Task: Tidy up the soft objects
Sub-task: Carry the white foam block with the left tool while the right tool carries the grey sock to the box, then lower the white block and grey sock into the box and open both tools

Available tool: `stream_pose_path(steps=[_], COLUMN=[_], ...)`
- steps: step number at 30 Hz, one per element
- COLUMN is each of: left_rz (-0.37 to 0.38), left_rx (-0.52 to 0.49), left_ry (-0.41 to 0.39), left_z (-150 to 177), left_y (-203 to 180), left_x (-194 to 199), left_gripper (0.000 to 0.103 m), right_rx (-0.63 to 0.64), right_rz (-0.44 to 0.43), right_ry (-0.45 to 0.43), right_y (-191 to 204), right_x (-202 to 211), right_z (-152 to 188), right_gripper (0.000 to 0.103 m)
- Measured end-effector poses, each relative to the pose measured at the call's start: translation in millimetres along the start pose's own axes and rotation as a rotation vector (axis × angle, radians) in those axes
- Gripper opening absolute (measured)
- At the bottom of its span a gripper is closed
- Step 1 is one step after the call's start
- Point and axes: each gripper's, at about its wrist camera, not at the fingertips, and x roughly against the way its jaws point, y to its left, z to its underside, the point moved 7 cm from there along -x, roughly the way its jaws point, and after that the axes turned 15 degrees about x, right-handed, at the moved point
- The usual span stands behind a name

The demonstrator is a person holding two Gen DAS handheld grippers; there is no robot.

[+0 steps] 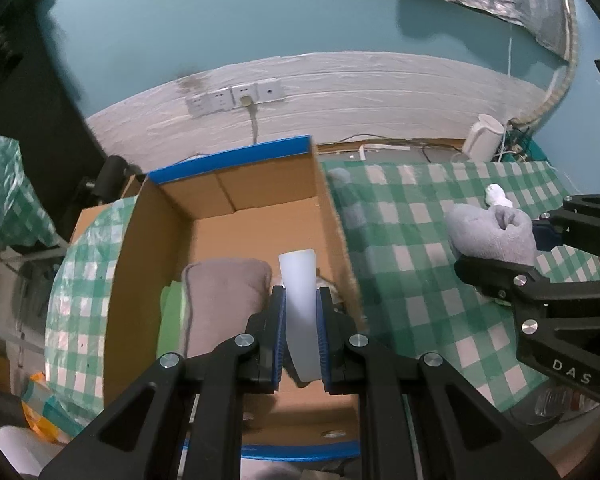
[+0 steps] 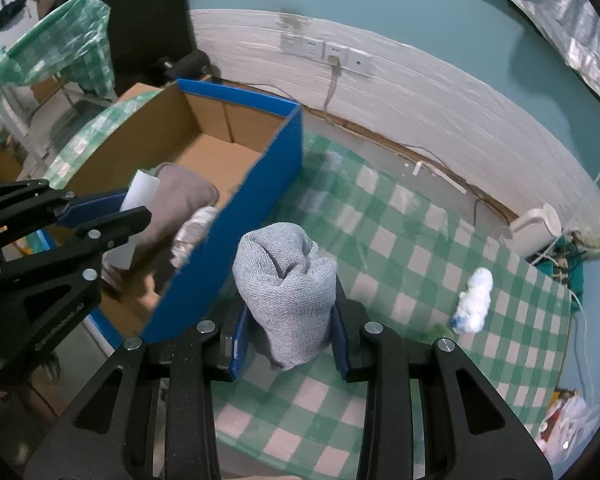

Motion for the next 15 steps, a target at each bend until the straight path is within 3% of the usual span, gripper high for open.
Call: stream_pose_path(steps=[15], left_rz=[-0.049], left_rx=[0.080], left_ry=[0.025], left_z=[5], left_y=[61], left_x=[-11], left_gripper=[0.014], right_rx=[0.077], right_rz=[-0.058], right_ry=[0.021], right_y=[48], right_x=[-31], right_z=[-42], right_gripper=[0.033])
